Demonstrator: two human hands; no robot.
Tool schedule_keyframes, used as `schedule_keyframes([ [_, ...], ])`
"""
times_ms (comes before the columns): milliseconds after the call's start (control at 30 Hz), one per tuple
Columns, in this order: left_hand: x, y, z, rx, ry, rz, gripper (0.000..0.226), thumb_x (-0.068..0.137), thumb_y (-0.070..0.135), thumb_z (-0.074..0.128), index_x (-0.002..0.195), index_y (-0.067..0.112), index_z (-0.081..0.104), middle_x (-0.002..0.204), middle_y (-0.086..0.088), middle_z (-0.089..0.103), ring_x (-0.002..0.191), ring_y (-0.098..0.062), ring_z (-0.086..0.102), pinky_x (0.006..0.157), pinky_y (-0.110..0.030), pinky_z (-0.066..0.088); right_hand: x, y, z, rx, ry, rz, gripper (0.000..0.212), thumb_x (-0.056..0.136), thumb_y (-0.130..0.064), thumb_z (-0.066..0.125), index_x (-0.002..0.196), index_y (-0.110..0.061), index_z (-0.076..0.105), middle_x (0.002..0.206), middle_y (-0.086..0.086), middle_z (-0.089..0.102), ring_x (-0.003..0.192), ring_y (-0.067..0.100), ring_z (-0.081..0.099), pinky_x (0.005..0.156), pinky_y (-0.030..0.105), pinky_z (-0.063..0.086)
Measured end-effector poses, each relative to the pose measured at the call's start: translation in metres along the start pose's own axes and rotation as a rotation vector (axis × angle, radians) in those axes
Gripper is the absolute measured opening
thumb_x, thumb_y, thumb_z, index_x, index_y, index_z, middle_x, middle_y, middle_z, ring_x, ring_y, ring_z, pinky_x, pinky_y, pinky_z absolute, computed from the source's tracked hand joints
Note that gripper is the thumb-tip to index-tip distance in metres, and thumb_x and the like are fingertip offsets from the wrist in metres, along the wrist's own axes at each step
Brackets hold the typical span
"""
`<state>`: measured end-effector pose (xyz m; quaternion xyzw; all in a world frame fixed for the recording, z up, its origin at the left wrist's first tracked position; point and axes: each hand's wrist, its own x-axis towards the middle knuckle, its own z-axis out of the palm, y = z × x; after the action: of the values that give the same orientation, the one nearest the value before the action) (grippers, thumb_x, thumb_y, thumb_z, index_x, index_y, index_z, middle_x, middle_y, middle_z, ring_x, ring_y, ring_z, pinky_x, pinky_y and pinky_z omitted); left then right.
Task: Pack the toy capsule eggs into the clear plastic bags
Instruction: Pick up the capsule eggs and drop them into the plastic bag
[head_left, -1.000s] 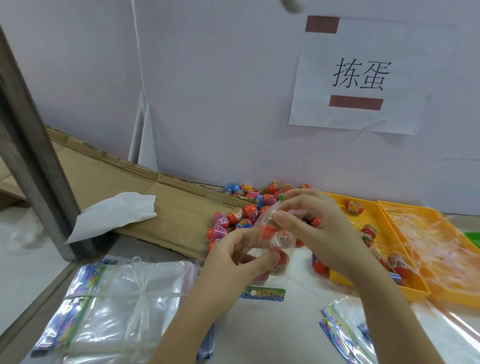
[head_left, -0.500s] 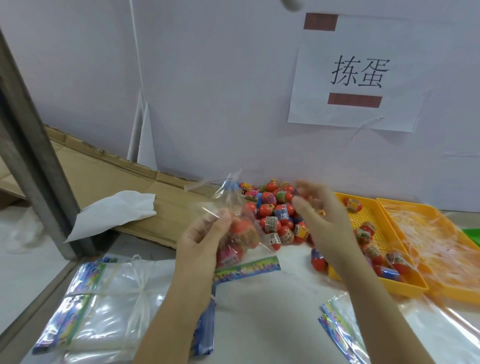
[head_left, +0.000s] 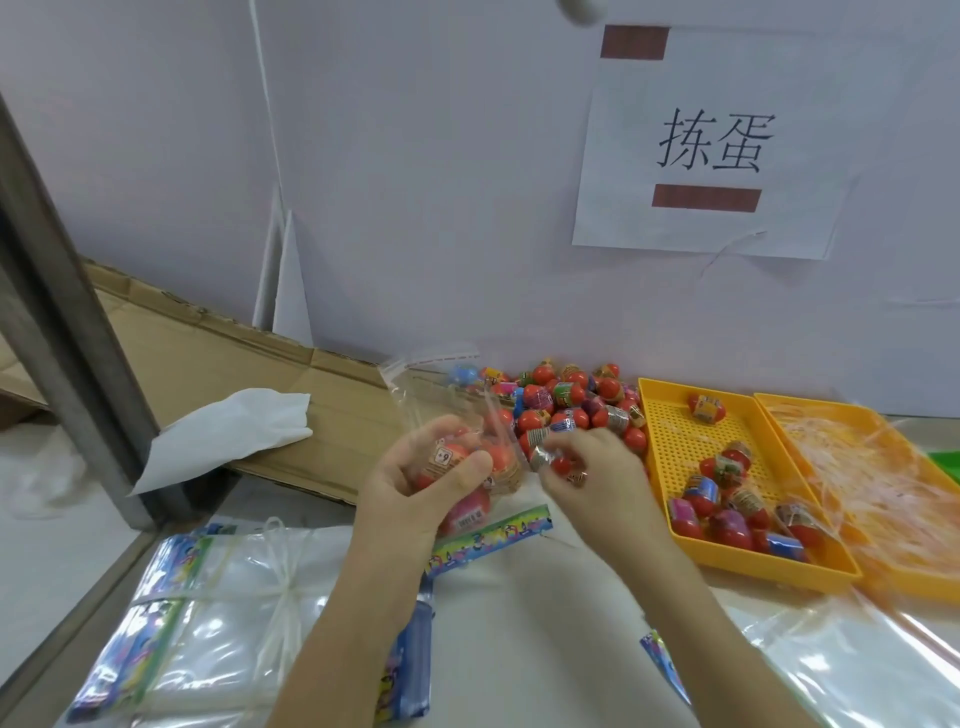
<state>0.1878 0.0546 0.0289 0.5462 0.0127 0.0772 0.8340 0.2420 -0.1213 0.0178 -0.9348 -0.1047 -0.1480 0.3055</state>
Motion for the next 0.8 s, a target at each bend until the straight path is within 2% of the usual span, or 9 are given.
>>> schedule_keyframes([
  [67,-0.001,-0.001,0.001,0.085,-0.004,0.014,0.053,0.045,0.034,0.087,0.097,0.030,0.075,0.096,0.000,0.076,0.087,-0.019,0.074,0.066,-0.027,0.059,0.003,-0.012,-0.026,0.290,0.155,-0.031,0.021,0.087,-0.017,0.067,0.099,-0.035,0.065,0.101,-0.003,0.059,0.085,-0.003,0.054,0.073,0.014,0.048],
  [133,-0.003,-0.004,0.004,0.149,-0.018,0.030,0.050,0.049,0.029,0.087,0.097,0.031,0.074,0.097,0.002,0.076,0.087,-0.018,0.074,0.066,-0.026,0.059,0.000,-0.026,-0.054,0.527,0.230,-0.115,0.030,0.084,-0.015,0.070,0.097,-0.042,0.066,0.094,-0.003,0.064,0.082,0.002,0.059,0.072,0.015,0.048],
  [200,-0.005,-0.008,0.008,0.201,-0.036,0.043,0.042,0.056,0.023,0.086,0.095,0.031,0.074,0.096,0.005,0.076,0.084,-0.015,0.074,0.064,-0.023,0.057,-0.008,-0.041,-0.076,0.781,0.172,-0.238,0.034,0.079,-0.018,0.074,0.104,-0.039,0.068,0.090,-0.007,0.069,0.080,0.008,0.064,0.072,0.016,0.051],
  [267,-0.008,-0.009,0.013,0.267,-0.064,0.063,0.046,0.054,0.028,0.083,0.099,0.029,0.071,0.092,0.010,0.076,0.080,-0.011,0.073,0.064,-0.020,0.056,-0.016,-0.052,-0.090,0.877,0.083,-0.330,0.035,0.073,-0.023,0.078,0.105,-0.034,0.068,0.090,-0.009,0.071,0.079,0.007,0.067,0.072,0.017,0.053],
  [367,-0.012,-0.009,0.018,0.306,-0.125,0.068,0.057,0.053,0.032,0.082,0.108,0.025,0.067,0.092,0.008,0.076,0.081,-0.014,0.074,0.066,-0.021,0.057,-0.020,-0.058,-0.095,0.590,0.092,-0.346,0.027,0.074,-0.027,0.082,0.097,-0.036,0.070,0.090,-0.009,0.072,0.081,0.011,0.067,0.074,0.025,0.054],
  [533,-0.013,-0.010,0.017,0.357,-0.219,0.075,0.052,0.055,0.035,0.082,0.104,0.039,0.068,0.100,0.008,0.075,0.091,-0.014,0.073,0.074,-0.025,0.058,-0.018,-0.057,-0.092,0.026,0.119,-0.424,0.023,0.086,-0.024,0.070,0.108,-0.027,0.072,0.106,-0.013,0.067,0.101,0.014,0.056,0.089,0.039,0.042],
  [600,-0.014,-0.009,0.016,0.363,-0.265,0.068,0.049,0.057,0.033,0.082,0.102,0.046,0.069,0.102,0.009,0.075,0.093,-0.013,0.073,0.076,-0.023,0.058,-0.019,-0.055,-0.092,-0.063,0.121,-0.431,0.024,0.087,-0.031,0.063,0.109,-0.030,0.071,0.108,-0.016,0.066,0.100,0.009,0.048,0.089,0.036,0.031],
  [700,-0.015,-0.007,0.015,0.365,-0.317,0.041,0.053,0.058,0.033,0.083,0.108,0.039,0.068,0.103,0.008,0.075,0.094,-0.013,0.073,0.076,-0.021,0.057,-0.018,-0.055,-0.095,-0.072,0.088,-0.432,0.029,0.088,-0.038,0.054,0.113,-0.035,0.069,0.110,-0.024,0.063,0.103,0.001,0.040,0.090,0.031,0.022],
  [800,-0.015,-0.005,0.015,0.317,-0.351,0.018,0.049,0.060,0.025,0.083,0.106,0.038,0.072,0.102,0.004,0.076,0.093,-0.015,0.073,0.073,-0.021,0.057,-0.018,-0.054,-0.095,-0.096,0.061,-0.450,0.031,0.092,-0.032,0.056,0.122,-0.035,0.063,0.113,-0.022,0.063,0.112,0.002,0.043,0.098,0.025,0.016],
])
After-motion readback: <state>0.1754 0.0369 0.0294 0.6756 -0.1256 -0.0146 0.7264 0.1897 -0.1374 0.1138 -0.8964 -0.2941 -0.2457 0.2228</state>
